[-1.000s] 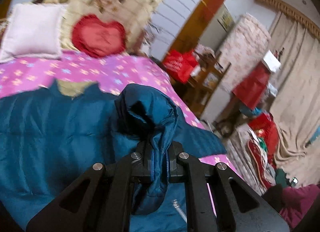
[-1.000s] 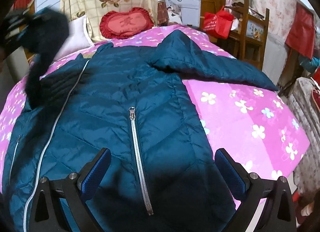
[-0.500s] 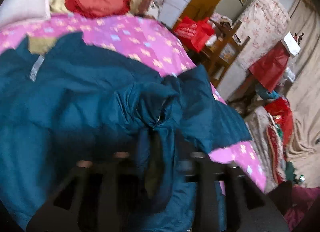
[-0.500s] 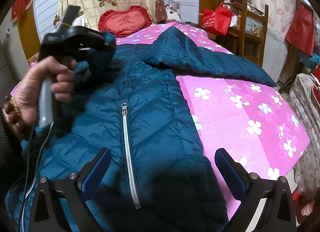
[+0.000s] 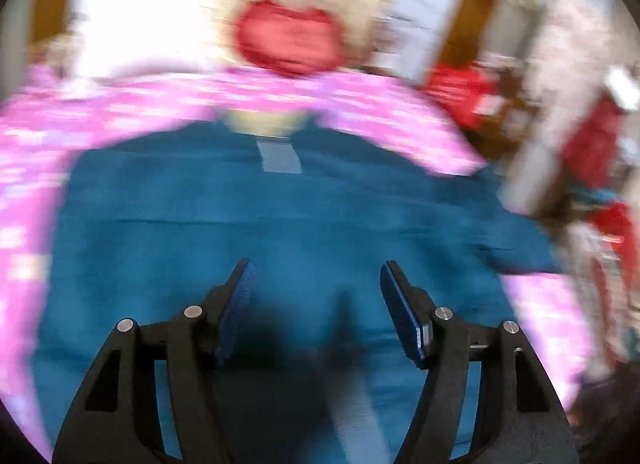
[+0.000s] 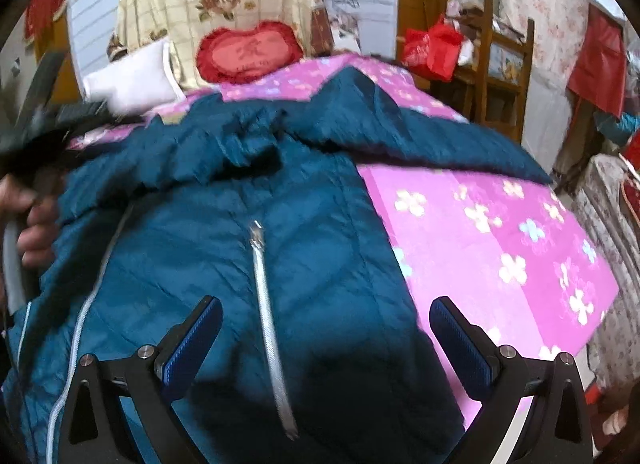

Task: Fold large clothes

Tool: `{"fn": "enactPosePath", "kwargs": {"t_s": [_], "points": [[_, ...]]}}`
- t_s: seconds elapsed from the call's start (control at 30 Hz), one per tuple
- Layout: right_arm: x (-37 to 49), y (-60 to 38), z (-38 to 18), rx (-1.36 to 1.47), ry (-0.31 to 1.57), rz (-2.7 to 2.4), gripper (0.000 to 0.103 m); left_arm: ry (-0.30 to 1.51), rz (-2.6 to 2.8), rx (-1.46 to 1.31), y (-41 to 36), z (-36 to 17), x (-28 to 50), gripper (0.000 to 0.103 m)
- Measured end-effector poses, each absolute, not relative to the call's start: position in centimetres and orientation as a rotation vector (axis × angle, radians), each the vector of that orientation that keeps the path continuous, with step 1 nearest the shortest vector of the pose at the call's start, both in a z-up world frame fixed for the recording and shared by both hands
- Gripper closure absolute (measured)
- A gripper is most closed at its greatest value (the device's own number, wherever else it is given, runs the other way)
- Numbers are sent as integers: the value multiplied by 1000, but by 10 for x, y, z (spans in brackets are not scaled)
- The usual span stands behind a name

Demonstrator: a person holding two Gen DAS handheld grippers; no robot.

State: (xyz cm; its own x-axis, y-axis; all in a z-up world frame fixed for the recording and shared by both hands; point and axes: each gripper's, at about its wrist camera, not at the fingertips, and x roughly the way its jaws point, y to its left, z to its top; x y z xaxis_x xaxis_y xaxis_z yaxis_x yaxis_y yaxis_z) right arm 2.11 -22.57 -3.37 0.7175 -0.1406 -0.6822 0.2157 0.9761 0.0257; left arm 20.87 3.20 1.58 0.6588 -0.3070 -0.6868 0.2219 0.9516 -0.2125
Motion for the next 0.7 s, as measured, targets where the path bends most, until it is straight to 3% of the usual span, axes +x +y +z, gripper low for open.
{"fn": "enactPosePath", "kwargs": {"t_s": [0.17, 0.3, 0.5, 0.7], "points": [[101, -193, 1, 123, 724, -70, 0, 767, -9, 10, 108, 3, 219, 38], [178, -149, 12, 131, 705, 44, 0, 782, 108, -60, 134, -16, 230, 38], [250, -126, -39, 190, 805, 159, 0, 870, 143, -145, 139, -59, 242, 33], [270, -189, -74, 179, 884, -66, 2, 885, 144, -190, 139, -61, 244, 29]]}}
